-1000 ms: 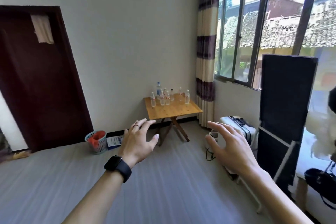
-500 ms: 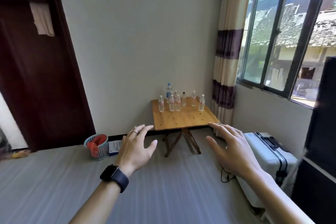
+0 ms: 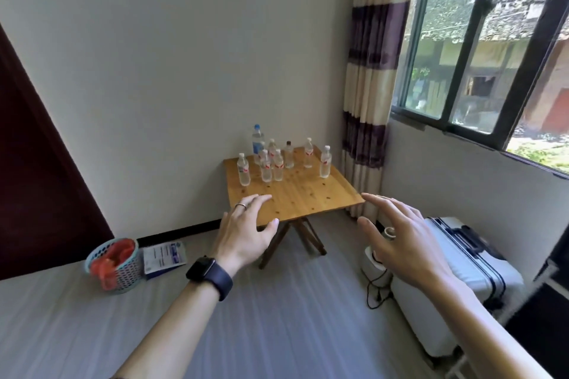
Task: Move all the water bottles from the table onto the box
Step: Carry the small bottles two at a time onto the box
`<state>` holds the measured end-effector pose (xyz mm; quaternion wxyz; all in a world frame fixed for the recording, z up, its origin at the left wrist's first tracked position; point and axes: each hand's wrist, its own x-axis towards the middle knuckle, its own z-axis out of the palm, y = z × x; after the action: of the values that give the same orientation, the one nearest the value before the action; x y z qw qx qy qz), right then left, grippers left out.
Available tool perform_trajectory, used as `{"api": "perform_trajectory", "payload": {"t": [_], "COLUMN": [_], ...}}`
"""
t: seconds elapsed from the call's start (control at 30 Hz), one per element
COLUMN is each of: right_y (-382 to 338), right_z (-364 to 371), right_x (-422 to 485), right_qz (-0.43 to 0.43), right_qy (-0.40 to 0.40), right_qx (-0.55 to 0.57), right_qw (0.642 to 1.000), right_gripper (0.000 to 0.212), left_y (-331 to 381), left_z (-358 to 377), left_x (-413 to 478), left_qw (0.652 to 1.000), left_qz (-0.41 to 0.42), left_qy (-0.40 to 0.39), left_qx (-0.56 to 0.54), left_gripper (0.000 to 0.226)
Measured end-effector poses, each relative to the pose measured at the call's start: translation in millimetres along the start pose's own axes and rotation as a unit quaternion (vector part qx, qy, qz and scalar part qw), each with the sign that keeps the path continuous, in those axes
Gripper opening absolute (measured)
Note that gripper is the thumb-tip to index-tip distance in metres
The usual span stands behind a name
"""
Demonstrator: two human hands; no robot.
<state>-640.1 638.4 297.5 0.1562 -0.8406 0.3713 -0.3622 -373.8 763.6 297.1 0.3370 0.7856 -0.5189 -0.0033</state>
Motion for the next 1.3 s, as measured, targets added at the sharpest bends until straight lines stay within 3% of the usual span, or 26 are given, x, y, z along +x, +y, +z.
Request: {"api": "perform_trajectory", "payload": {"t": [0.37, 0.77, 1.3], "right_y": [139, 230, 345], "right_z": [96, 223, 384], "right_x": [198, 386, 581], "right_qz": [0.034, 0.062, 0.192], "right_qy": [-0.049, -0.109, -0.17], "right_qx": [0.032, 0.041, 0.039], "right_qw": [0.998, 0.991, 0.966], "right_gripper": [0.049, 0.045, 0.047], "left_y": [-46, -132, -238], "left_z": [136, 248, 373], "left_x": [217, 410, 667], "left_qw": [0.998, 0.993, 0.977], "left_qz": [-0.038, -0.082, -0.107], "left_qy": [-0.042, -0.076, -0.175], "left_qx": [-0.017, -0.036, -0.056], "left_gripper": [0.05, 0.051, 0.051]}}
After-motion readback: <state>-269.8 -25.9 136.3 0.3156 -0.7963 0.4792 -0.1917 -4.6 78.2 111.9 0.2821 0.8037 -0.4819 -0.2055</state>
